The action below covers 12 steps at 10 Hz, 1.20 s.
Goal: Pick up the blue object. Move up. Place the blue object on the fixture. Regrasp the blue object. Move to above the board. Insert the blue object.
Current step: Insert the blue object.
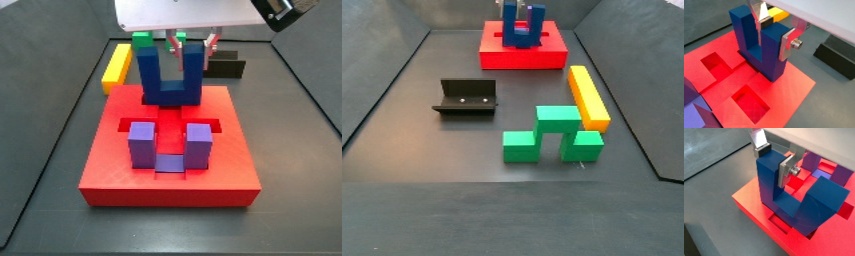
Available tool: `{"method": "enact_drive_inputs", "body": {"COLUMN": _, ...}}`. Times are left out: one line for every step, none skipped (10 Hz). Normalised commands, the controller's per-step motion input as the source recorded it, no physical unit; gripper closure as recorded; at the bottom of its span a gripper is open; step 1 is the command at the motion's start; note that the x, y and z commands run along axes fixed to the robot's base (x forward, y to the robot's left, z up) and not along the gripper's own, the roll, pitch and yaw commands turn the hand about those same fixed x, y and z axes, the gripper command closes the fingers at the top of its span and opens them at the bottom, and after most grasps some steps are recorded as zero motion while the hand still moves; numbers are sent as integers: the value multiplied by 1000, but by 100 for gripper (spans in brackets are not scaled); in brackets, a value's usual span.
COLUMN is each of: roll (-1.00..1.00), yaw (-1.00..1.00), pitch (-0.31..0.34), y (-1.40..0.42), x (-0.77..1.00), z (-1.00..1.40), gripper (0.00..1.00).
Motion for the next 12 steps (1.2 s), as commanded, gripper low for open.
{"method": "enact_drive_inputs", "body": {"roll": -143, "yaw": 0, "pitch": -90, "y": 0, "x": -280, "z": 134, "gripper": 100}}
{"method": "enact_drive_inputs", "body": {"roll": -136, "yaw": 0, "pitch": -97, "y": 0, "x": -251, "z": 54, "gripper": 100}}
{"method": "enact_drive_inputs", "body": {"roll": -137, "yaw": 0, "pitch": -99, "y": 0, "x": -171, "z": 0, "gripper": 100}}
{"method": "enact_drive_inputs", "body": {"roll": -59, "yaw": 0, "pitch": -84, "y": 0, "x": 0, "z": -109, "gripper": 100}}
{"method": "enact_drive_inputs", "body": {"roll": -14, "yaw": 0, "pitch": -44, "y": 0, "x": 63, "z": -246, "gripper": 100}}
{"method": "enact_drive_inputs", "body": {"roll": 0, "yaw": 0, "pitch": -13, "y": -11, "x": 89, "z": -280, "gripper": 100}}
{"method": "enact_drive_inputs", "body": {"roll": 20, "yaw": 0, "pitch": 0, "y": -29, "x": 60, "z": -309, "gripper": 100}}
{"method": "enact_drive_inputs", "body": {"roll": 27, "yaw": 0, "pitch": 0, "y": -20, "x": 74, "z": -283, "gripper": 100}}
{"method": "enact_drive_inputs", "body": {"roll": 11, "yaw": 0, "pitch": 0, "y": -23, "x": 97, "z": -271, "gripper": 100}}
{"method": "enact_drive_inputs", "body": {"roll": 0, "yaw": 0, "pitch": 0, "y": -29, "x": 137, "z": -340, "gripper": 100}}
{"method": "enact_drive_inputs", "body": {"roll": 0, "yaw": 9, "pitch": 0, "y": 0, "x": 249, "z": -520, "gripper": 100}}
{"method": "enact_drive_inputs", "body": {"roll": 11, "yaw": 23, "pitch": 0, "y": 0, "x": 331, "z": -671, "gripper": 100}}
